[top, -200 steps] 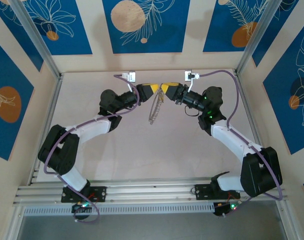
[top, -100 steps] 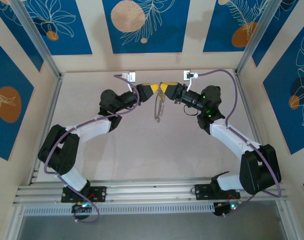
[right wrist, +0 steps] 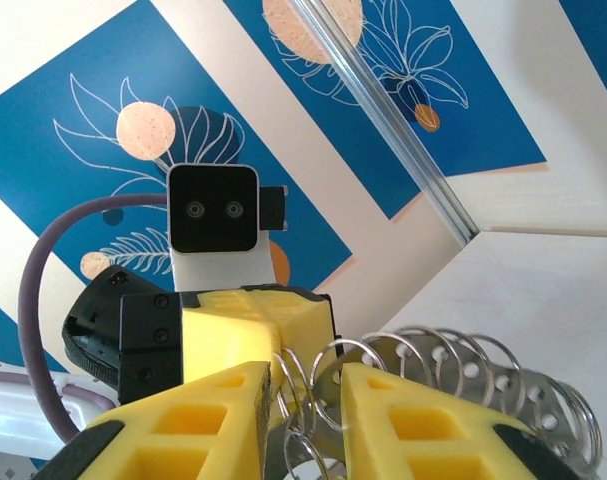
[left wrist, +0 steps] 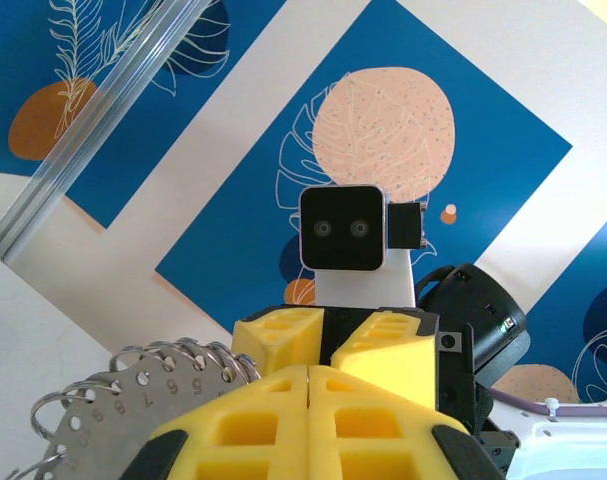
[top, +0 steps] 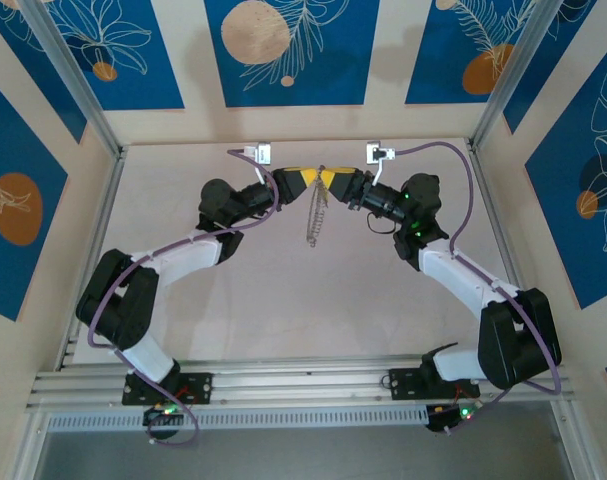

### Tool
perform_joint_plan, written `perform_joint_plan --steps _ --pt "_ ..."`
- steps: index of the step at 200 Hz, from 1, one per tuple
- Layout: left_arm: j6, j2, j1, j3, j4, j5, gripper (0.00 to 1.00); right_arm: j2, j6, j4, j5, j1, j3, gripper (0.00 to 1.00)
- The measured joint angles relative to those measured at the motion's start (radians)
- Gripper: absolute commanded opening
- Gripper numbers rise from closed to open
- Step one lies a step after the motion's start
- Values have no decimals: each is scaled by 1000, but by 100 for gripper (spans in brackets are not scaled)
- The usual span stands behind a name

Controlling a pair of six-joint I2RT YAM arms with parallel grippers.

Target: Put the keys on the keyring

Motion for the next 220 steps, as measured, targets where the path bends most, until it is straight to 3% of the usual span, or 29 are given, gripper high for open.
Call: perform_joint_plan --steps 40,94,178,220 --pt "0 0 0 0 0 0 0 0 0 1 -4 0 0 23" --pt "0 0 0 0 0 -3 0 5 -4 8 -19 8 2 0" --pt "85 -5 3 0 -62 -2 0 6 -19 -27 -26 2 3 0" --pt "275 -78 23 0 -284 8 27 6 -40 -85 -45 -4 3 0"
